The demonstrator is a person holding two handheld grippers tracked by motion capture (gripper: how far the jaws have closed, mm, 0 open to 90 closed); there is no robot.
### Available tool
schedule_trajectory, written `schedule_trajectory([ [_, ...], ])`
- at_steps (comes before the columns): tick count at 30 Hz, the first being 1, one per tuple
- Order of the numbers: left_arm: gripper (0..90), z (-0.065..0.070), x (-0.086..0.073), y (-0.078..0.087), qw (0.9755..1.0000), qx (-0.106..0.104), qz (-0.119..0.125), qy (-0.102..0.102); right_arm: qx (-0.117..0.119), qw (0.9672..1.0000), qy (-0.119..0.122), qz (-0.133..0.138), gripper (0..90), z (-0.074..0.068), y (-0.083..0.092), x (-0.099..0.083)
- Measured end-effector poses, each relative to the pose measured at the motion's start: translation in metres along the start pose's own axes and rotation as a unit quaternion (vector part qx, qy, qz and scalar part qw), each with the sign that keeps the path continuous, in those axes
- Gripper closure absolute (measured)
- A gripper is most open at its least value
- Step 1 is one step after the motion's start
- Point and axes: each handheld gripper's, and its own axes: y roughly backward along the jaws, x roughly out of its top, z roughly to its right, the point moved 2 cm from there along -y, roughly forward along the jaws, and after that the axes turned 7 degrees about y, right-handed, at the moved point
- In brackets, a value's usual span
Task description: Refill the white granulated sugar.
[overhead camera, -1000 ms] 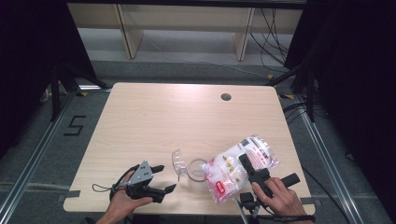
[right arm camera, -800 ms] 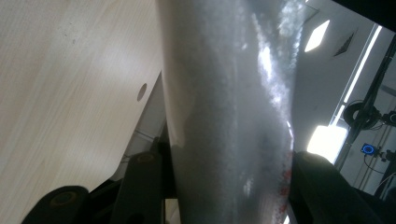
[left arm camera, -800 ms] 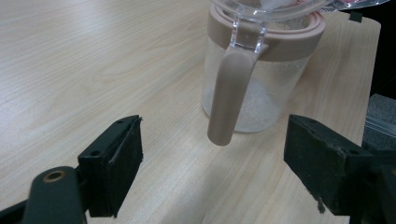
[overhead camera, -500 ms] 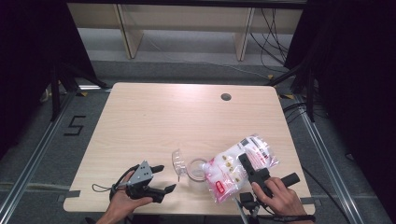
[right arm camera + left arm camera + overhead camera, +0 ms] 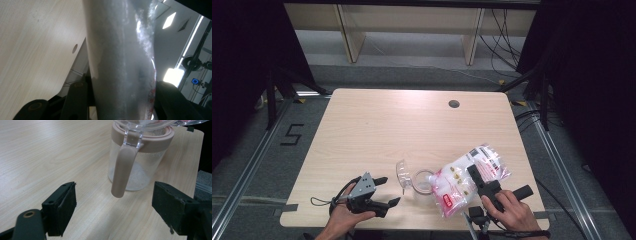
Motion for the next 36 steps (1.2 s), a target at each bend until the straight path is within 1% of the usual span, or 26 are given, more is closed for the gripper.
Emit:
schedule_trajectory([
  [1,19.3,0.0001,-0.0001,-0.0001,1.0,0.0,0.0,0.0,-0.001,1.0,0.0,0.0,62.0,0.0,0.0,0.0],
  [2,19.3,-0.0005,0.0002,-0.0002,1.0,-0.002,0.0,-0.005,-0.001,1.0,-0.001,0.0,62.1,0.0,0.0001,0.0],
  [3,19.3,0.0,-0.0001,-0.0001,1.0,0.0,-0.001,0.001,0.0,1.0,-0.002,0.0,62.1,0.0,0.0,0.0],
  [4,19.3,-0.0001,-0.0001,-0.0001,1.0,0.0,-0.001,0.0,0.0,1.0,-0.005,-0.001,62.2,-0.0003,0.0002,0.0],
  [5,19.3,-0.0001,-0.0001,-0.0001,1.0,0.0,-0.001,0.0,-0.001,1.0,0.0,0.0,62.2,0.0001,0.0,-0.0001],
  [6,19.3,-0.0005,0.0001,-0.0002,1.0,-0.001,-0.001,-0.004,0.0,1.0,0.001,0.0,62.2,0.0001,-0.0001,-0.0002],
  [8,19.4,-0.0005,0.0001,-0.0003,1.0,-0.001,-0.001,-0.004,0.002,0.9999,-0.009,-0.005,62.3,-0.0015,0.0006,-0.0005],
  [10,19.3,-0.0005,0.0,-0.0004,1.0,-0.001,-0.001,-0.004,0.001,1.0,-0.006,-0.006,62.4,-0.0014,0.0006,-0.0007],
  [11,19.3,-0.0005,0.0,-0.0004,1.0,-0.001,-0.001,-0.005,0.0,1.0,0.004,0.001,62.5,0.0005,-0.0003,-0.0005],
  [18,19.4,-0.0006,0.0001,-0.0003,1.0,-0.001,-0.001,-0.005,-0.001,1.0,-0.001,-0.001,62.9,0.0005,0.0005,-0.0009],
  [20,19.3,0.0001,-0.0002,0.0,1.0,0.0,0.0,0.001,0.0,1.0,0.005,0.001,63.1,0.0002,0.0003,-0.0009],
  [22,19.3,-0.0001,-0.0001,0.0,1.0,0.001,0.0,0.001,0.0,1.0,0.006,0.001,63.3,0.0002,0.0002,-0.0006],
  [23,19.3,-0.0004,-0.0001,-0.0002,1.0,-0.003,0.001,0.001,0.0,1.0,0.007,0.002,63.4,0.0003,0.0002,-0.0006],
  [26,19.3,0.0002,-0.0001,-0.0005,1.0,-0.003,0.003,0.003,0.0,1.0,0.002,-0.001,63.7,0.0003,0.0008,-0.0009],
  [27,19.3,-0.0007,-0.0001,0.0,1.0,-0.001,-0.001,-0.002,0.0,1.0,0.001,-0.002,63.8,0.0004,0.001,-0.0011],
  [28,19.3,-0.0004,0.0,-0.0001,1.0,-0.002,0.001,0.0,-0.004,1.0,0.002,-0.002,63.9,0.0009,0.0009,-0.0013],
  [34,19.3,-0.0003,0.0,0.0,1.0,-0.002,0.002,0.0,-0.004,1.0,0.001,-0.001,64.3,0.0005,0.001,-0.0015],
  [35,19.3,0.0001,0.0,-0.0003,1.0,-0.003,0.004,0.002,-0.004,1.0,0.004,0.001,64.4,0.0006,0.0009,-0.0015],
  [36,19.3,-0.0003,0.0,0.0,1.0,-0.003,0.002,0.0,-0.004,1.0,0.005,0.001,64.5,0.0008,0.0008,-0.0015],
])
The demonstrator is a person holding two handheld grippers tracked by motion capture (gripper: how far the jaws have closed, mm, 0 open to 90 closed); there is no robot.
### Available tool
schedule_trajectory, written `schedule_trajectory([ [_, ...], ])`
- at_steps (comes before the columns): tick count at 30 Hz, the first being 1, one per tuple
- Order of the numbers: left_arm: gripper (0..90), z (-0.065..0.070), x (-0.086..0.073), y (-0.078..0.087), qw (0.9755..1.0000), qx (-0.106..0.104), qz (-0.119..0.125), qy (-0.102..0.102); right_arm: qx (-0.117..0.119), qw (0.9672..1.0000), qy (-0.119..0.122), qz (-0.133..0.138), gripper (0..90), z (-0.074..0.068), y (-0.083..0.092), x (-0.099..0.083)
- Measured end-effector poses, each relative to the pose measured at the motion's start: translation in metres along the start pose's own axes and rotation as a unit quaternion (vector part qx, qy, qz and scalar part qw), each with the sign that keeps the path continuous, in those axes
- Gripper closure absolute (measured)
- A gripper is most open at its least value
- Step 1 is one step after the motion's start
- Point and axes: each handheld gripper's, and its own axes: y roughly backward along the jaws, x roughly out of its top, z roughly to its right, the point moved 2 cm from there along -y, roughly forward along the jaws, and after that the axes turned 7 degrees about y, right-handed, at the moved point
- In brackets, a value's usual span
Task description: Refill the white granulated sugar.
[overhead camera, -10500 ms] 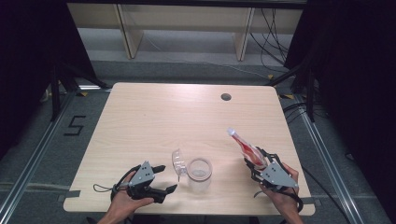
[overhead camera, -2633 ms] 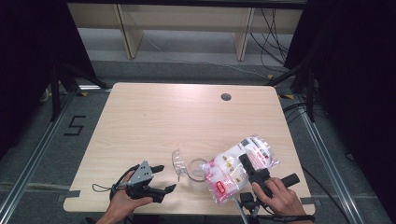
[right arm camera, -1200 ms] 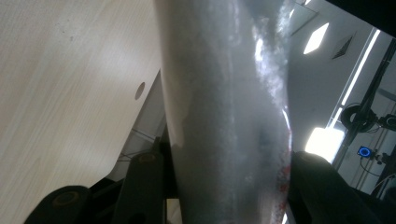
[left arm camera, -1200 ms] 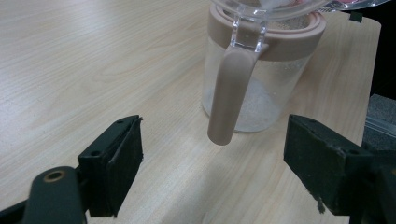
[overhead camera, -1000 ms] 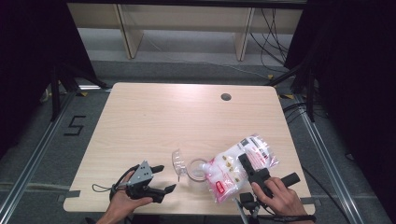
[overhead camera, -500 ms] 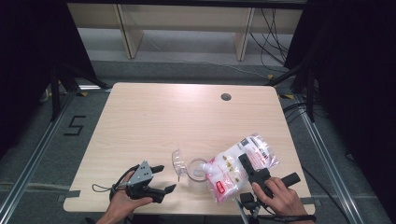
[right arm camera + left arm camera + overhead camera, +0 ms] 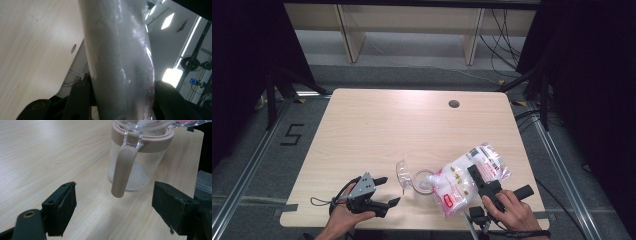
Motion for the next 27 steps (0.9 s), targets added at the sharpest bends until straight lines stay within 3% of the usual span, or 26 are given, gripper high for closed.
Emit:
schedule_trajectory([
  [27,19.4,0.0001,0.0,0.0002,1.0,0.001,0.0,0.001,-0.004,1.0,0.003,0.003,66.3,0.0007,0.0004,-0.0007],
])
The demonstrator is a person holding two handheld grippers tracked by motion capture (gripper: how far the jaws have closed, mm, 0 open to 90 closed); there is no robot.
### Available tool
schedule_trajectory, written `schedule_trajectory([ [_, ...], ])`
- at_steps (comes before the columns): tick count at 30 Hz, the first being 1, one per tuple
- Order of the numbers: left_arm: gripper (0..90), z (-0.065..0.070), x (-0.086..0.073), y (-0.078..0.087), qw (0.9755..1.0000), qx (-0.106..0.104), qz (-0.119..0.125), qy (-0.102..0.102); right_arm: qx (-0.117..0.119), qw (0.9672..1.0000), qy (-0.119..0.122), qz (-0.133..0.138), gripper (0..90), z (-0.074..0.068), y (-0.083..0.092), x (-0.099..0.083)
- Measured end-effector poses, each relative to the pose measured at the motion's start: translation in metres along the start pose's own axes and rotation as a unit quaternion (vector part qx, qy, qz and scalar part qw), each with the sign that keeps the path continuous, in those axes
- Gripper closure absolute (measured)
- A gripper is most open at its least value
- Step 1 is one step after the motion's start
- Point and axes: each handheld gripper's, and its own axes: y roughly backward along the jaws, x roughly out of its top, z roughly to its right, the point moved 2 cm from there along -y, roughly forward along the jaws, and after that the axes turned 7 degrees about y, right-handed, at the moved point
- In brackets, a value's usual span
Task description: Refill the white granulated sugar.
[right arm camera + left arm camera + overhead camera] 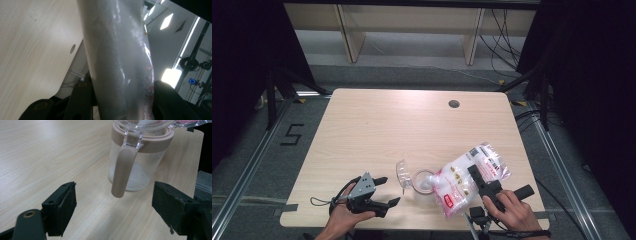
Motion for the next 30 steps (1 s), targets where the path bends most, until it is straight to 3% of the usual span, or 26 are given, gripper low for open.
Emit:
schedule_trajectory([
  [8,19.3,-0.0001,-0.0001,-0.0002,1.0,-0.001,0.0,-0.001,0.0,1.0,0.001,0.0,66.6,0.0002,0.0002,0.0],
  [10,19.4,0.0005,-0.0001,-0.0007,1.0,-0.001,0.002,0.002,0.004,0.9999,-0.012,-0.004,66.7,-0.0021,0.0005,-0.0003],
  [12,19.4,0.0003,-0.0002,-0.0005,1.0,-0.001,0.0,0.0,0.001,0.9999,-0.01,-0.005,66.8,-0.0006,0.001,-0.0004],
  [13,19.4,0.0003,-0.0002,-0.0001,1.0,0.002,-0.002,0.0,-0.002,1.0,0.003,-0.004,66.8,0.0016,0.0009,-0.0006],
  [15,19.4,0.0002,-0.0001,-0.0002,1.0,0.002,-0.002,0.001,-0.007,0.9999,-0.009,-0.004,66.9,-0.0001,0.001,-0.0008],
  [30,19.3,-0.0001,-0.0001,-0.0002,1.0,-0.001,0.0,0.0,-0.005,1.0,0.0,-0.005,67.2,0.0019,0.0022,-0.0023],
])
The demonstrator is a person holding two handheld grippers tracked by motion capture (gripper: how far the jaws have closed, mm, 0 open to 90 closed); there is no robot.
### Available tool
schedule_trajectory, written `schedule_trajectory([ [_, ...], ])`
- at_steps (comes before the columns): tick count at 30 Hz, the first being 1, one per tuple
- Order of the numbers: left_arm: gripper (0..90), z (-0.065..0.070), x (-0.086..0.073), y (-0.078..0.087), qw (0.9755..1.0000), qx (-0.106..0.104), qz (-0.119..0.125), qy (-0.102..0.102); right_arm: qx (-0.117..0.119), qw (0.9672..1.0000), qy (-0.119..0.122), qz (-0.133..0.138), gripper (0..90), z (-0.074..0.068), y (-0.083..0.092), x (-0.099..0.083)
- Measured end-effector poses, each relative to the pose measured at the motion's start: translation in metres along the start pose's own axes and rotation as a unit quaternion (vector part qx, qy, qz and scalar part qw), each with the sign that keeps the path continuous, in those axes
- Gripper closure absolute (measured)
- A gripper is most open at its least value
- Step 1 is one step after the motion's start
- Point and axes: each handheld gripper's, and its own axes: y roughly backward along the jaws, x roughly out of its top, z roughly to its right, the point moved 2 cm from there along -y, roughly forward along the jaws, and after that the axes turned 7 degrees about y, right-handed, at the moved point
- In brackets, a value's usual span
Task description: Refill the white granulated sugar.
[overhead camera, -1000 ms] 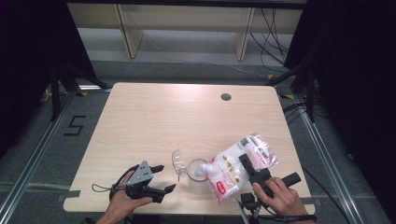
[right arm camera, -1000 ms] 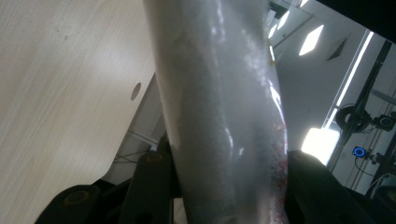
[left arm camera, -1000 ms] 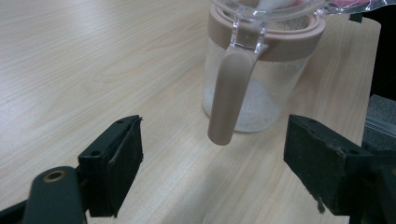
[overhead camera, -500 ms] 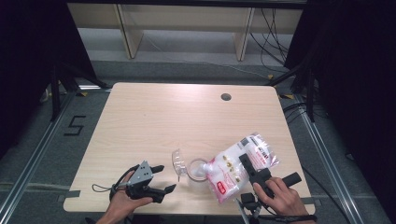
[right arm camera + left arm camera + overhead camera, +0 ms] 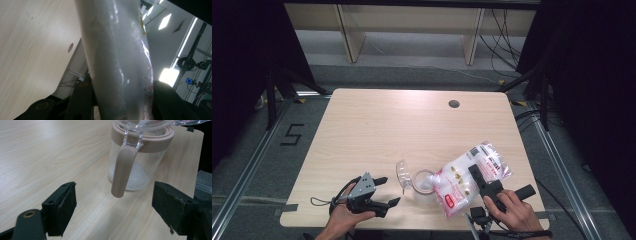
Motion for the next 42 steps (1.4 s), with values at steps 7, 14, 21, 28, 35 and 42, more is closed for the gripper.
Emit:
schedule_trajectory([
  [7,19.4,0.0001,0.0001,0.0002,1.0,0.001,0.0,0.0,0.001,1.0,-0.005,-0.001,67.3,-0.0005,0.0002,0.0001],
  [14,19.4,-0.0001,0.0002,0.0004,1.0,0.001,0.0,0.0,-0.001,1.0,-0.003,-0.001,67.5,-0.0003,0.0001,-0.0004],
  [21,19.4,-0.0001,0.0003,0.0004,1.0,0.001,0.0,0.0,0.0,0.9999,-0.011,-0.005,67.6,-0.0013,0.0011,0.0],
  [28,19.3,0.0,0.0003,0.0004,1.0,0.001,0.0,0.0,-0.002,1.0,-0.003,0.001,67.8,-0.0003,0.0003,-0.0003],
  [35,19.4,-0.0002,0.0004,0.0007,1.0,0.001,0.0,-0.001,0.0,1.0,0.0,0.006,68.0,-0.0017,-0.0006,0.0003],
  [42,19.3,-0.0001,0.0003,0.0006,1.0,0.001,0.0,0.0,-0.001,1.0,-0.002,0.006,68.1,-0.0019,-0.0003,0.0003],
])
